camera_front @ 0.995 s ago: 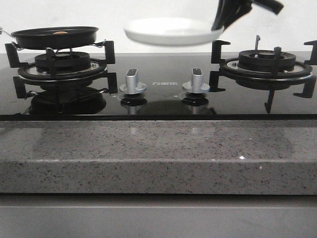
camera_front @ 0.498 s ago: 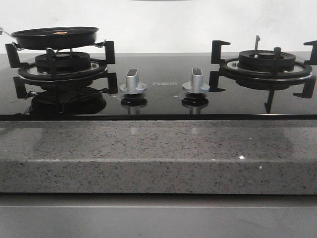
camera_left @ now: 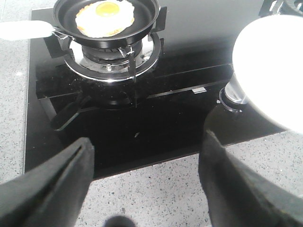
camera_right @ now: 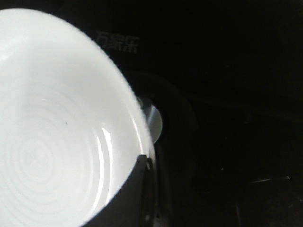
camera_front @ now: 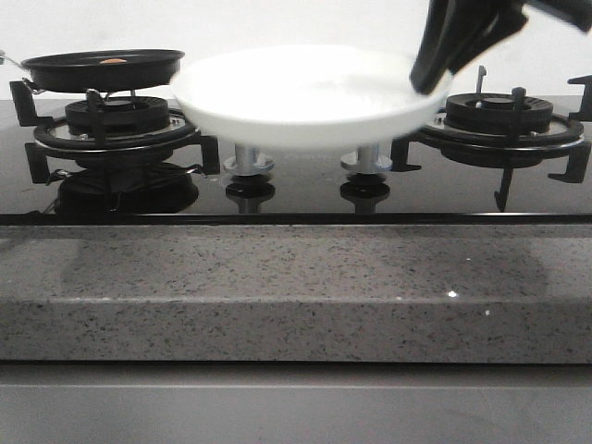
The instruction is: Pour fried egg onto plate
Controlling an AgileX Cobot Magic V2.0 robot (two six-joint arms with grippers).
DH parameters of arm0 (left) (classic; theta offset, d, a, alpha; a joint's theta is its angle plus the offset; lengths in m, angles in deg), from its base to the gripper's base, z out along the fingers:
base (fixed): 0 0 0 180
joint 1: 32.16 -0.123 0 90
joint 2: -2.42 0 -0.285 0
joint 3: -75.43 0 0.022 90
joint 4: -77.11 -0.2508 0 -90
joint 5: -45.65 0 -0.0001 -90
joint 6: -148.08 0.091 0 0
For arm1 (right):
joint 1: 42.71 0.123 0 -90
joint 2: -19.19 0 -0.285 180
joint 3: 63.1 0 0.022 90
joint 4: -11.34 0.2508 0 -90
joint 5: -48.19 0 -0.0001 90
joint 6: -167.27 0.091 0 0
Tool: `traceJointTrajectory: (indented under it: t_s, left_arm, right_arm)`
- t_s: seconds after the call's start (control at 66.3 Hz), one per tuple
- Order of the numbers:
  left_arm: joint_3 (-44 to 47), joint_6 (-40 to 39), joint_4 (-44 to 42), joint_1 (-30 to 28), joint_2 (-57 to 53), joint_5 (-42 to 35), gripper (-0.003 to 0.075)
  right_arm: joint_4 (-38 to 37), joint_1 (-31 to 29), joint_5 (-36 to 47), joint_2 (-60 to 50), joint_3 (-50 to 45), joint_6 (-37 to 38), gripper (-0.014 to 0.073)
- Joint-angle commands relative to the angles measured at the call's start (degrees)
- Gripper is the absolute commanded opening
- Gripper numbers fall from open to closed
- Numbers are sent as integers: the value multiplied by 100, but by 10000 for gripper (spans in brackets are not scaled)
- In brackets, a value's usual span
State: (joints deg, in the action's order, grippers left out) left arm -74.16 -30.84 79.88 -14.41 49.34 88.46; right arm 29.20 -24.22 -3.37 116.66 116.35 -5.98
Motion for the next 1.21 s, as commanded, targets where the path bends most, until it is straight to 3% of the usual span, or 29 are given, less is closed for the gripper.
traceJointTrajectory:
  t_s: [0.0,0.875,1.191]
  left_arm:
    - [-153,-51,37,49,60,-414,472]
    - [-175,-51,-13,49,306,-432,472]
    - [-198,-240,-590,-142,181,-1136,477]
  right_arm:
    - [54,-2,568,-118,6,-22,-111]
    - [54,-2,767,98,-32,-28,-111]
    - [54,-2,767,98,-32,-28,-111]
